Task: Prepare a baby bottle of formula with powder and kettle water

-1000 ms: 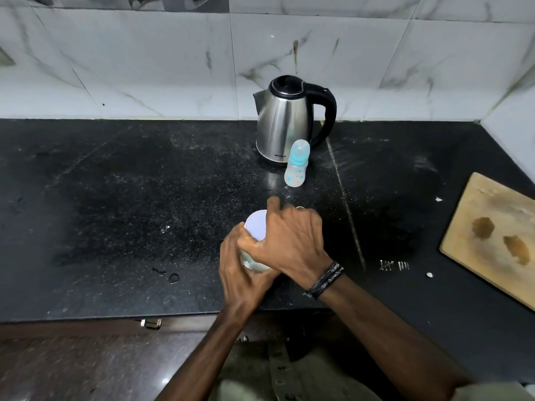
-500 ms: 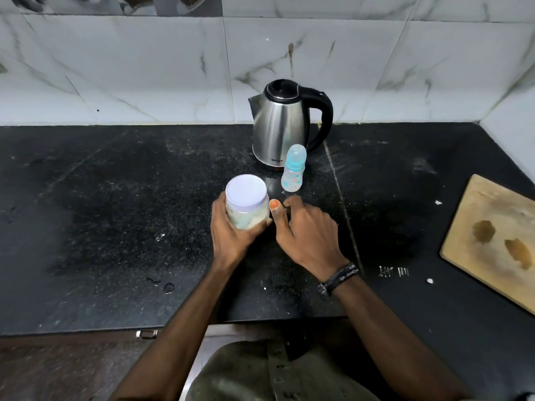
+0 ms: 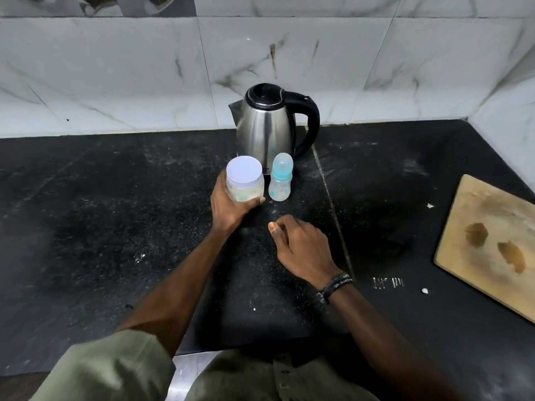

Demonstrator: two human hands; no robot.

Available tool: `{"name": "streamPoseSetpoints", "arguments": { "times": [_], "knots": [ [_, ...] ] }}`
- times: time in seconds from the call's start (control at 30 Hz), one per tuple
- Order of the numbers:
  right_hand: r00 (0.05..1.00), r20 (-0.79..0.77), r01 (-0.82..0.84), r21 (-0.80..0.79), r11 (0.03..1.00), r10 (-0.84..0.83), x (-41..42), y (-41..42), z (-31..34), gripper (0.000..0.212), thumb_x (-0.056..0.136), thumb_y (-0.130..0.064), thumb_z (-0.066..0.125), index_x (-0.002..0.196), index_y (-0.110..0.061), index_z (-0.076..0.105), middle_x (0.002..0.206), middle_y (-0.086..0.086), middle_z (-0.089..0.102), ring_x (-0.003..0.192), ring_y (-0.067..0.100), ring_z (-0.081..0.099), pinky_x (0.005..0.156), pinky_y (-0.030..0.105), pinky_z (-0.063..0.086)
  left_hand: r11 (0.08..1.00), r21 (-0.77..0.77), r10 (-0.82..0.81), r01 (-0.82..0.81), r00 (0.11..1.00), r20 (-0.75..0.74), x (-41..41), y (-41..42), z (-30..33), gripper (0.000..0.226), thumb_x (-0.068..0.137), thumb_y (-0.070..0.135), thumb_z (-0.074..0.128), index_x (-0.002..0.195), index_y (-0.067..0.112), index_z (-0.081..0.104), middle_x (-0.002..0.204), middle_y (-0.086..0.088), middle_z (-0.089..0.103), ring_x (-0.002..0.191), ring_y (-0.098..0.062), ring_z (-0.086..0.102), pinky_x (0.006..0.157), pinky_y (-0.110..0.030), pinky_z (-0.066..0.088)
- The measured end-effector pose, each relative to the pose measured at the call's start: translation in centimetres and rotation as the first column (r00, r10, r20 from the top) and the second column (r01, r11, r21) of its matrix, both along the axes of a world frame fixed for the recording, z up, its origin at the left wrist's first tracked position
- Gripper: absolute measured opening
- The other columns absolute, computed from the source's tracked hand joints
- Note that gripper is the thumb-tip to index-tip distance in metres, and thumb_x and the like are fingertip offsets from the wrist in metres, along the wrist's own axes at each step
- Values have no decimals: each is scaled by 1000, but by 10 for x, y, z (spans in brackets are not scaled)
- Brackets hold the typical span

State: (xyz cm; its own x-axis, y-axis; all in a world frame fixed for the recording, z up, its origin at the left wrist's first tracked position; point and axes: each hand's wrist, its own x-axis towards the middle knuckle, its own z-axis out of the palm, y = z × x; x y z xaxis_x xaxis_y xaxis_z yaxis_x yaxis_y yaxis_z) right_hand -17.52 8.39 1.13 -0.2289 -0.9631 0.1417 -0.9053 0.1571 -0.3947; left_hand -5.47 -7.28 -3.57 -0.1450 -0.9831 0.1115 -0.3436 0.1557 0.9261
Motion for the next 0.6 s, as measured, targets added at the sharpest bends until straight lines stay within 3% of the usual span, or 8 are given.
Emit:
{"name": "streamPoseSetpoints", "arguments": {
  "times": [0.4, 0.6],
  "knots": [
    [989, 136, -62, 20, 998, 59, -1, -14, -14, 27, 102, -42, 43, 106, -19, 57, 91, -1, 67, 79, 20, 62, 63, 30, 40, 999, 41, -2, -1, 998, 69, -5, -14, -17, 112, 53, 27, 105, 148, 12, 47, 144, -5, 60, 132, -21, 56, 109, -38, 48],
    [988, 151, -19, -40, 999, 24, 5, -18, -26, 24, 101, -35, 49, 105, -15, 61, 97, 4, 68, 83, 25, 62, 69, 33, 45, 993, 58, -110, 104, 986, 122, 3, -13, -18, 120, 54, 36, 102, 150, 13, 35, 149, -7, 55, 136, -26, 53, 111, -44, 47]
  ]
}}
